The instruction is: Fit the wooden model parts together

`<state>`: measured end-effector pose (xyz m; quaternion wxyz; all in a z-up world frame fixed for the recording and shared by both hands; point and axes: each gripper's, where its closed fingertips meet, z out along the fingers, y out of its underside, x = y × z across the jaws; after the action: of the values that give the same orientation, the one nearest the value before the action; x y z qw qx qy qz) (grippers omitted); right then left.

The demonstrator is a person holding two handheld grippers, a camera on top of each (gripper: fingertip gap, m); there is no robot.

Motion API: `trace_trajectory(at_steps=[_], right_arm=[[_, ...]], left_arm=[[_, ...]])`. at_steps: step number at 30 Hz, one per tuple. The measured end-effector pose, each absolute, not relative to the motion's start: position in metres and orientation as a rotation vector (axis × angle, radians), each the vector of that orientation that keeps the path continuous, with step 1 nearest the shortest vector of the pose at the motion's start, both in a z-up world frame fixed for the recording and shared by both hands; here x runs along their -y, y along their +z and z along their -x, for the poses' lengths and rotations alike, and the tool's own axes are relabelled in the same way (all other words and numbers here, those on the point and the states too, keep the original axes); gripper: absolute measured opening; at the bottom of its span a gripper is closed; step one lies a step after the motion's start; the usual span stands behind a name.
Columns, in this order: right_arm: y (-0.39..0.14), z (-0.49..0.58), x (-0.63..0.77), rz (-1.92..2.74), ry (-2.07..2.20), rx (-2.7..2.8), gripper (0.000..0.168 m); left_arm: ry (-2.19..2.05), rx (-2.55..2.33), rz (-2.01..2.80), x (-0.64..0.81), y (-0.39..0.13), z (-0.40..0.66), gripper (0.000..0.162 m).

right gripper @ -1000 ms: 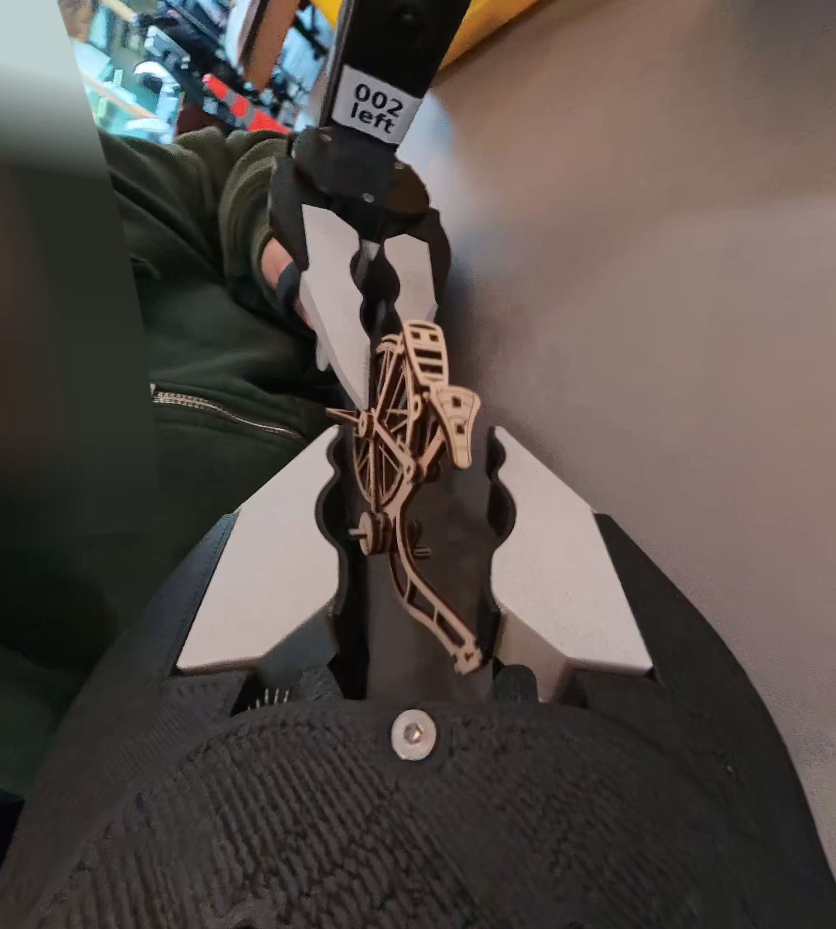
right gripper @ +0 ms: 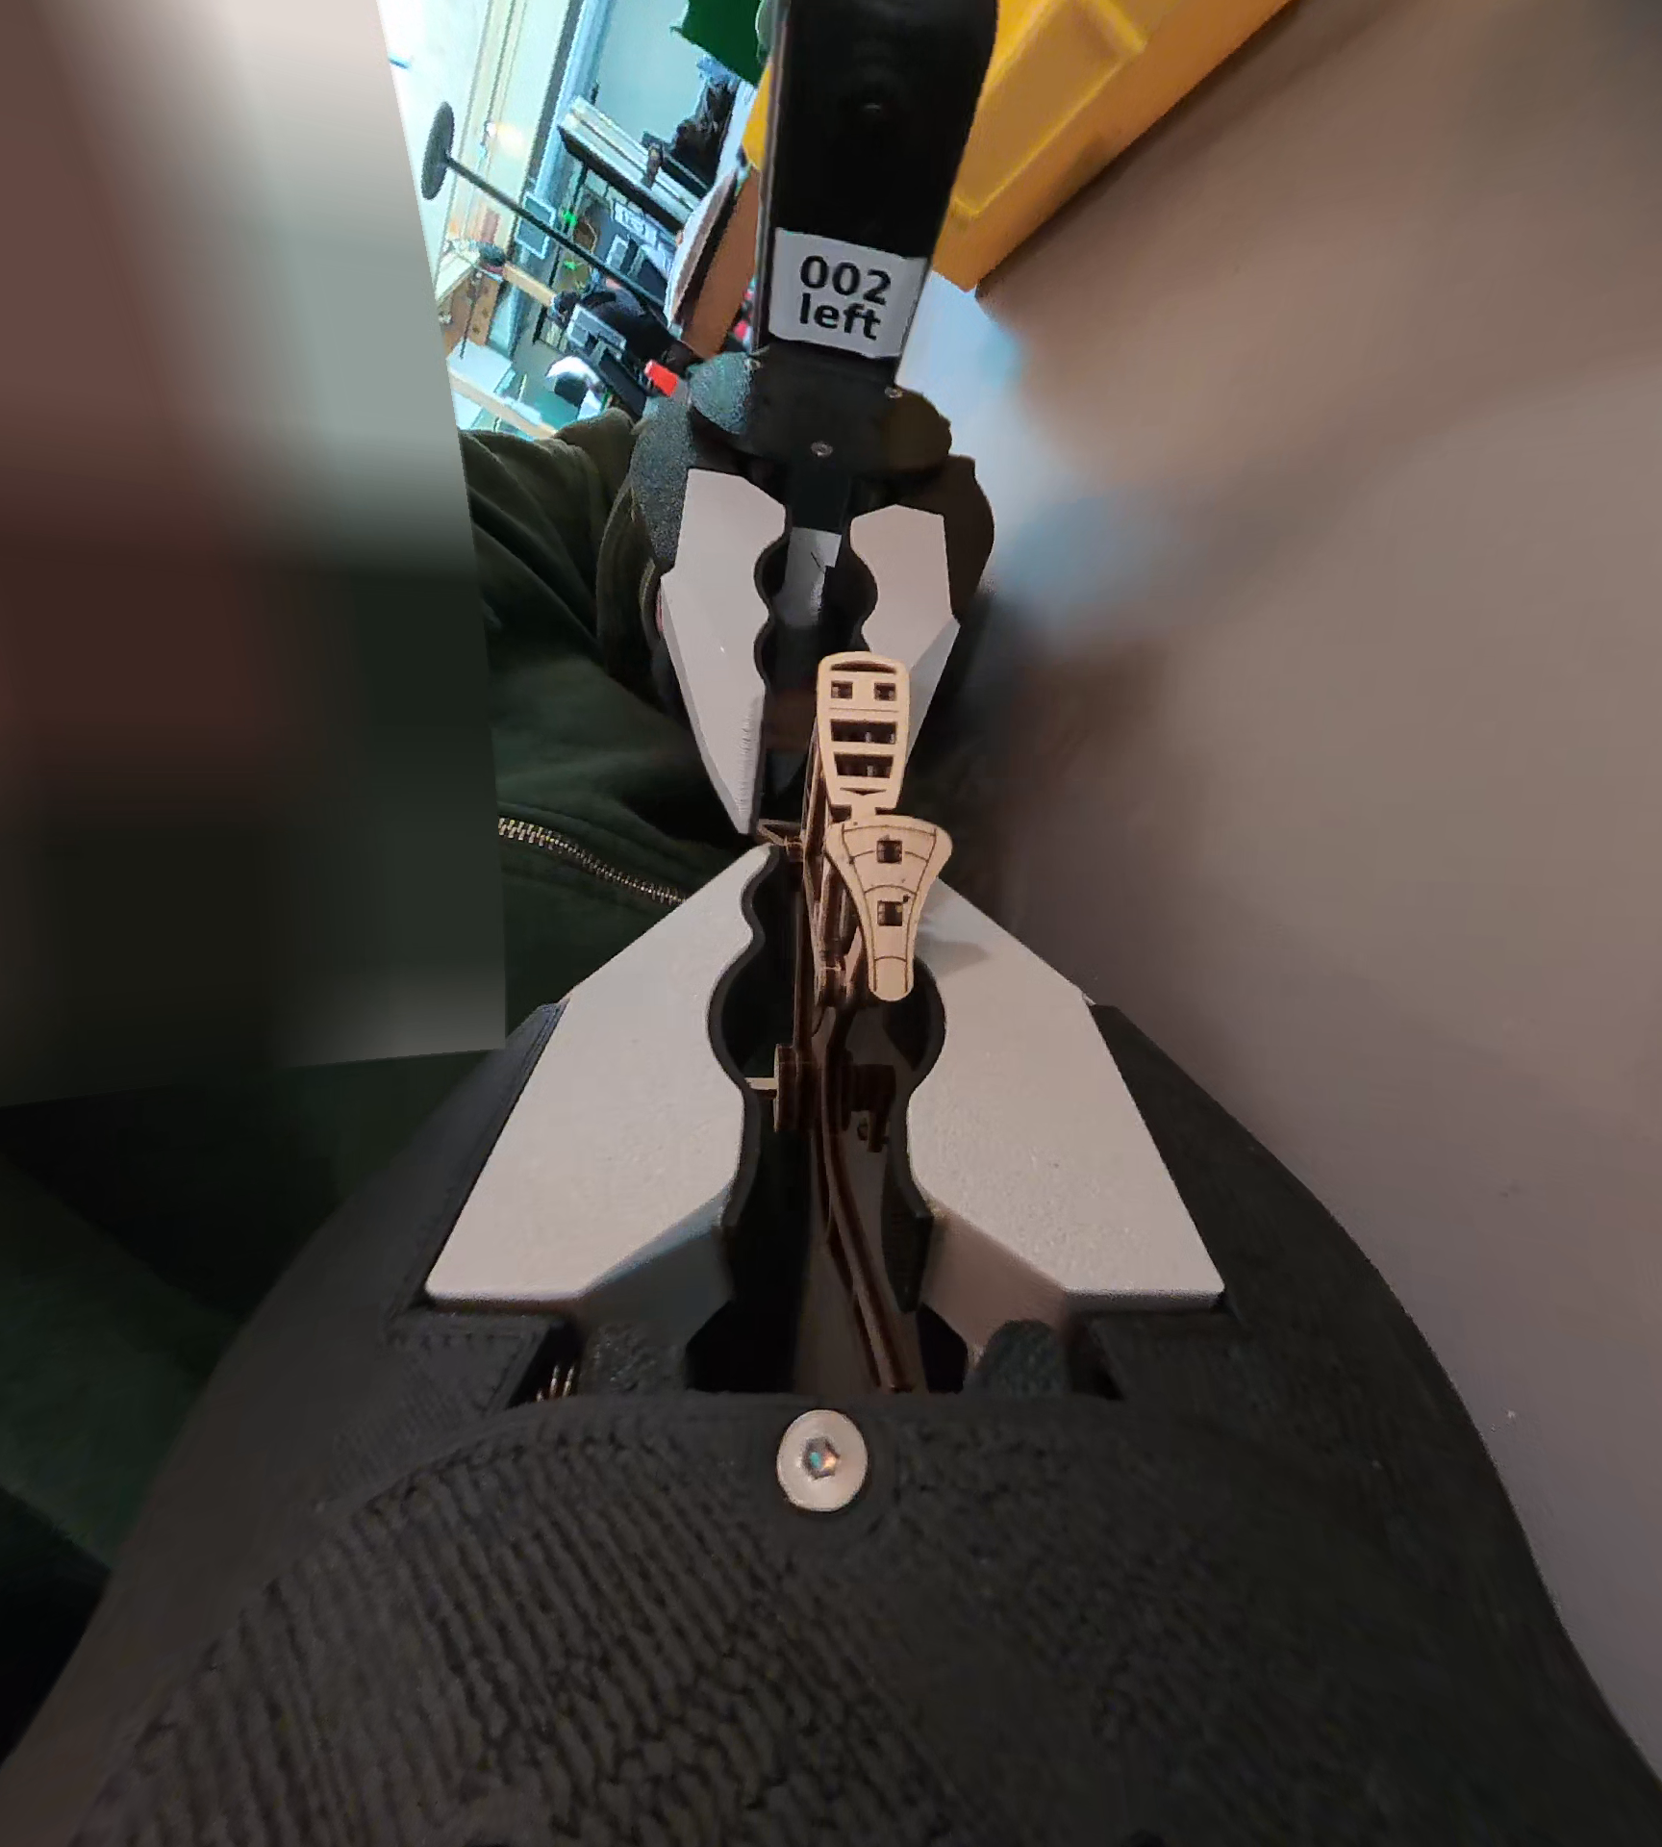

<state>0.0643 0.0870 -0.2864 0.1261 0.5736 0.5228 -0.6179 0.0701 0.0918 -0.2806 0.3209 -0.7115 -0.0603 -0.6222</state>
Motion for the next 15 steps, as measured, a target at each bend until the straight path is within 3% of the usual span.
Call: trace_trajectory(at_steps=[5,10,15], right_arm=[[-0.2873,-0.0648,-0.0853,-1.701,-1.814,-1.525,0.014],[-0.2902,-0.0661,-0.0881,-1.741,-1.814,-1.543,0.015],[-0.2845,-0.0624,-0.0851,-1.747,-1.861,-1.560,0.014]], left_arm=[[-1.566,0.092,1.912,-0.0903,-0.2839,-0.0710,0.011],[-1.561,0.053,1.952,-0.0879,-0.2881,-0.0737,0.026],[-1.526,0.013,1.982,-0.0860,-0.2912,-0.0775,0.021]])
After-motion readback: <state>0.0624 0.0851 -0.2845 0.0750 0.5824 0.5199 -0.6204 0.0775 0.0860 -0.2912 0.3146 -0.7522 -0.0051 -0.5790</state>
